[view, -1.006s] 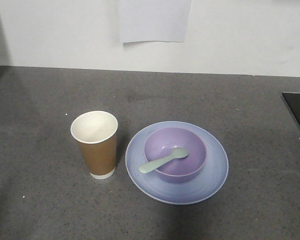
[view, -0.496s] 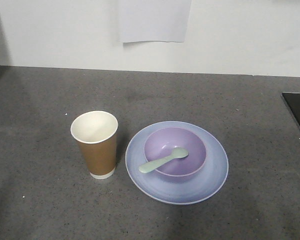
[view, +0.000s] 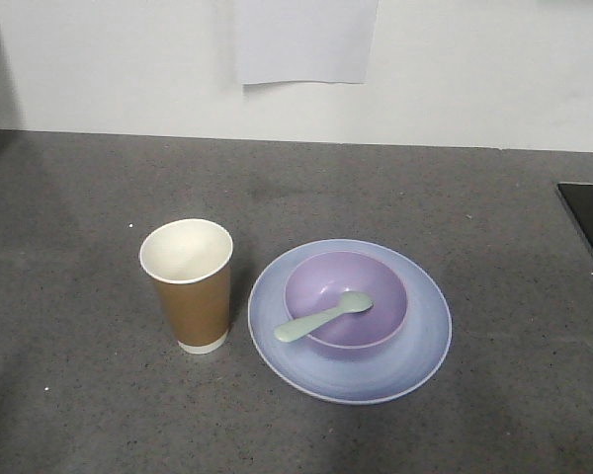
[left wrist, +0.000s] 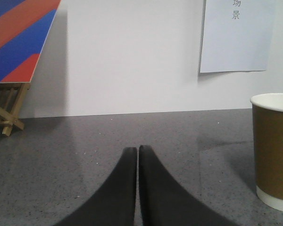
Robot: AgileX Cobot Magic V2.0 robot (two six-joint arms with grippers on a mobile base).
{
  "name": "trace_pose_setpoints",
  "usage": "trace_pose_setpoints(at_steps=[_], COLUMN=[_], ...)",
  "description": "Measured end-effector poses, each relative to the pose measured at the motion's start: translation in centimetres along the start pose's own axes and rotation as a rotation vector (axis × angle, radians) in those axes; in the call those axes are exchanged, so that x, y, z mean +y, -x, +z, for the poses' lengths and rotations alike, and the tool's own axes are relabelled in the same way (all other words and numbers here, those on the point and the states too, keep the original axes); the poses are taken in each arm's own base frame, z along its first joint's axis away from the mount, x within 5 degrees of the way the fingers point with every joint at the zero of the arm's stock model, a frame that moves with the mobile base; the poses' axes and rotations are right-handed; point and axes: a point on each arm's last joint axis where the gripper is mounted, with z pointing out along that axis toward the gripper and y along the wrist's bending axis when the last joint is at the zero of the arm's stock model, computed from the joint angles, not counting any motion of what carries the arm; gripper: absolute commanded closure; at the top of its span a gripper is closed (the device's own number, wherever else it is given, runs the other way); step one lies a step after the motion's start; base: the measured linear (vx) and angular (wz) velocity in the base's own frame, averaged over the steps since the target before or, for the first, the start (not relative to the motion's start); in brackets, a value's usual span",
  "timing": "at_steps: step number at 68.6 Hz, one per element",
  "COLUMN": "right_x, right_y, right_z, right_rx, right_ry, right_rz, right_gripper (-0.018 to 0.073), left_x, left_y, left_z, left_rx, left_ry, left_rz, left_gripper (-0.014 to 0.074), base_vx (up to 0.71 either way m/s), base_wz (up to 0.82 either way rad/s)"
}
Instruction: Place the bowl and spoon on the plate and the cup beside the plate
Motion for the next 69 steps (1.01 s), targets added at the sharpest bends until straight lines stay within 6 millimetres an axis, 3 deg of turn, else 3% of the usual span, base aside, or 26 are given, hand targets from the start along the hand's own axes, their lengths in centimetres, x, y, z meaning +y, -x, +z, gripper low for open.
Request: trace_pose_setpoints(at_steps=[69], right_x=[0.01], right_y=[0.38], right_z=[-0.01], right_rx=[-0.042], right_ry=[0.001], right_rz=[-0.003], right_gripper=[0.057], left_x=[0.0], left_y=[0.0], left_z=[0.0], left_rx=[0.0], left_ry=[0.0], left_rz=[0.0], left_gripper=[0.0603], base_vx=[0.0], base_wz=[0.0])
